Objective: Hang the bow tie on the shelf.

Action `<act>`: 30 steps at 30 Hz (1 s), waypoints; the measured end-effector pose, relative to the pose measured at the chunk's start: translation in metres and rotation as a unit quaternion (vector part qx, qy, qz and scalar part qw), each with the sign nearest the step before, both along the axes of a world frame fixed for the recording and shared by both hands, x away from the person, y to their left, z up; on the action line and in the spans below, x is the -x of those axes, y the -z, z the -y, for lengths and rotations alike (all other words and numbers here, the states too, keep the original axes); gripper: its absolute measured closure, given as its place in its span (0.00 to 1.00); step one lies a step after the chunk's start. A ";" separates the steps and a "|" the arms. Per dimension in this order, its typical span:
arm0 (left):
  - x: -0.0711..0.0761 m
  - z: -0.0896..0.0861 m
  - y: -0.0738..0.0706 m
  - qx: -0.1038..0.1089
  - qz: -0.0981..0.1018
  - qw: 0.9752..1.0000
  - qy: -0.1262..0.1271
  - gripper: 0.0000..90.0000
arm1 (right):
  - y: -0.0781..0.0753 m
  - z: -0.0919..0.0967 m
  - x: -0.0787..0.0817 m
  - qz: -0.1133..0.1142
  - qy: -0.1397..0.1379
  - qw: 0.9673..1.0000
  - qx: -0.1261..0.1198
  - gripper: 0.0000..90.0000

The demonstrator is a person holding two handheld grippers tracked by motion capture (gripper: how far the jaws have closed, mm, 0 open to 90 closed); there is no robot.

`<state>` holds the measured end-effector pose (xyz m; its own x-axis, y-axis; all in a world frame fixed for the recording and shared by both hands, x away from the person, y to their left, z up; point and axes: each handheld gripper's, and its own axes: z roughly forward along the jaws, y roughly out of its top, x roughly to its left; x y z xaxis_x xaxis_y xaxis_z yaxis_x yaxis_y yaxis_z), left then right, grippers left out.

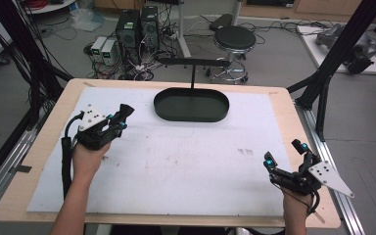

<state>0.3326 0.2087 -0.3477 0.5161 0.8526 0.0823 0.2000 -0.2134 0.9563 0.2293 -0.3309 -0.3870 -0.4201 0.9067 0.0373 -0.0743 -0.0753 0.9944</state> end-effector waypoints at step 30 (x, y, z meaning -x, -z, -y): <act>-0.071 0.054 -0.068 0.145 0.091 0.985 0.004 0.82 | 0.001 0.009 0.001 0.006 0.007 1.000 -0.013 0.01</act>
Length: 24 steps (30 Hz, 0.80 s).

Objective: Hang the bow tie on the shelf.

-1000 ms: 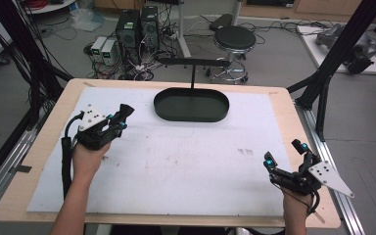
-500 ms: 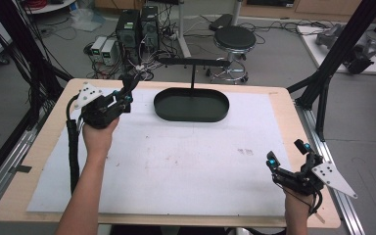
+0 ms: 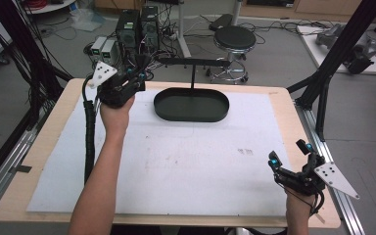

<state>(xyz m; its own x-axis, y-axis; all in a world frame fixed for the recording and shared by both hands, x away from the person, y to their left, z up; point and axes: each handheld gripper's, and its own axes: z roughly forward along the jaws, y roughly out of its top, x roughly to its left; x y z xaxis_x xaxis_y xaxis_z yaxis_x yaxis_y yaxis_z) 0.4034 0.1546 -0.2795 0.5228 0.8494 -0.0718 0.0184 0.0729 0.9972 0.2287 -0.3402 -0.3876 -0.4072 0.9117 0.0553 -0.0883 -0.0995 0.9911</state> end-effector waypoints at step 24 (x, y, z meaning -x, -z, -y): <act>-0.066 0.054 0.012 0.056 -0.005 0.998 0.026 0.82 | 0.010 0.008 -0.005 -0.013 0.010 1.000 -0.010 0.01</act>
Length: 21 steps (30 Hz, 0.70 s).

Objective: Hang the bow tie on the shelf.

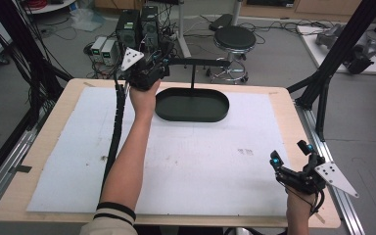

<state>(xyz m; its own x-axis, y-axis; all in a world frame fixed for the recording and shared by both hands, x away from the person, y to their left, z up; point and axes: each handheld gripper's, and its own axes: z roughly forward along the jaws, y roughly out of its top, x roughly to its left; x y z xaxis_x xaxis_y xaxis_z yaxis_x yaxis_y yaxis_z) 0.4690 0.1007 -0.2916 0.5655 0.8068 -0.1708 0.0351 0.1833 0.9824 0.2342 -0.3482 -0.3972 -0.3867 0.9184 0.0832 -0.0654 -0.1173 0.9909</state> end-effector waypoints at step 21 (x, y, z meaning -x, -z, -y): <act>-0.028 0.030 0.037 -0.049 -0.023 0.998 0.044 0.82 | 0.007 0.009 -0.002 -0.012 0.010 1.000 -0.006 0.01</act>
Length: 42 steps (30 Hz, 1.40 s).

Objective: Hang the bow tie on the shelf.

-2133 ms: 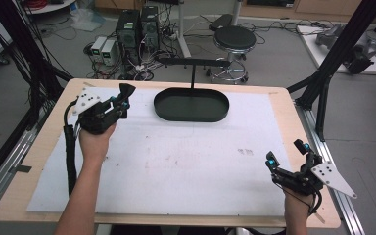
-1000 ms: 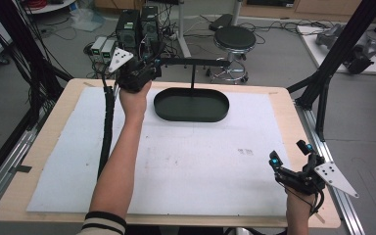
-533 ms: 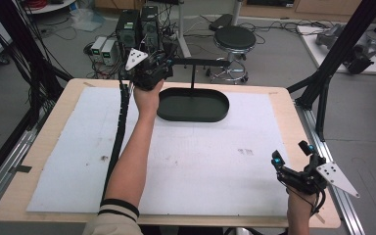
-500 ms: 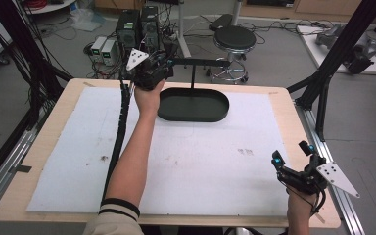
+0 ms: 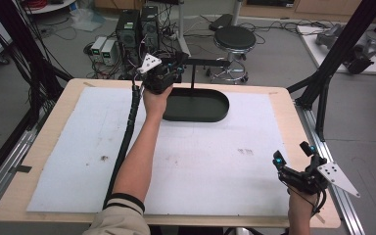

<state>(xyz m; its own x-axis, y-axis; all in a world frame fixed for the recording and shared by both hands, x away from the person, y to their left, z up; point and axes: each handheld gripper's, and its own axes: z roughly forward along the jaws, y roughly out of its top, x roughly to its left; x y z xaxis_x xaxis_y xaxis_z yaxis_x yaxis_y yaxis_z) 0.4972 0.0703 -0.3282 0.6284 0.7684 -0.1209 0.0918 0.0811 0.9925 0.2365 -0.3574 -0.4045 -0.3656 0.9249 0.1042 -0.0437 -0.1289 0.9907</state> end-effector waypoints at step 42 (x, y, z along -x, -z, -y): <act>-0.007 -0.007 0.043 -0.061 -0.016 0.998 -0.015 0.78 | 0.009 0.004 -0.004 -0.019 0.009 1.000 0.005 0.01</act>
